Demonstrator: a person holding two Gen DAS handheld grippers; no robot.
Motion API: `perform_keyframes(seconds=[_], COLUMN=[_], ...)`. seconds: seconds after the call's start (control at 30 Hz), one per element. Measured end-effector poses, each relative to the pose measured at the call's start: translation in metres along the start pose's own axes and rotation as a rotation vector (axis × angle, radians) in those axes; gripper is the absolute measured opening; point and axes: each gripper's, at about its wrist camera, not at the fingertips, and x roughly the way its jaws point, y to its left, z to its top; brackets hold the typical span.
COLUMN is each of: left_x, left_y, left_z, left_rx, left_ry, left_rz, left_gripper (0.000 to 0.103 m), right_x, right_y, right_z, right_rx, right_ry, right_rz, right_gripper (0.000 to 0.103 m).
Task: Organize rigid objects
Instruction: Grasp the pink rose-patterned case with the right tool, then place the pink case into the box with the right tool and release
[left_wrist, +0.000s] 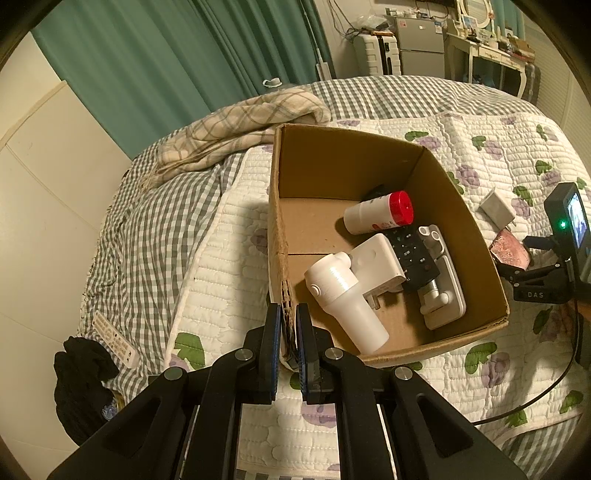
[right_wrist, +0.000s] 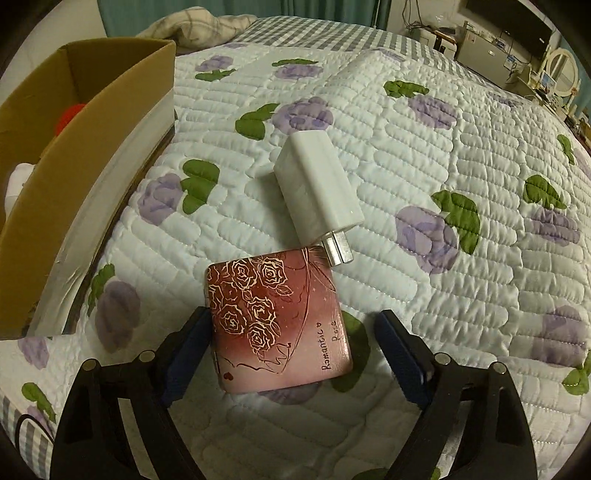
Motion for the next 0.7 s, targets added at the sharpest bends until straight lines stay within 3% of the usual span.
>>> perform_keyframes(seconds=[0.13,0.37,0.7], left_x=[0.0,0.0,0.0], left_y=[0.0,0.0,-0.003], left_z=[0.0,0.0,0.0], left_rx=[0.002,0.002,0.003], left_ry=[-0.001,-0.001,-0.003], left_rz=[0.003,0.002,-0.001], left_gripper=[0.007,0.007,0.007], right_x=[-0.001,-0.012,-0.078], right_y=[0.003,0.01,-0.001], right_z=[0.0,-0.004,-0.001], right_rx=[-0.013,-0.033,-0.011], right_ry=[-0.013,-0.052,-0.204], right_rz=[0.009,-0.019,-0.004], right_gripper=[0.069,0.069,0.069])
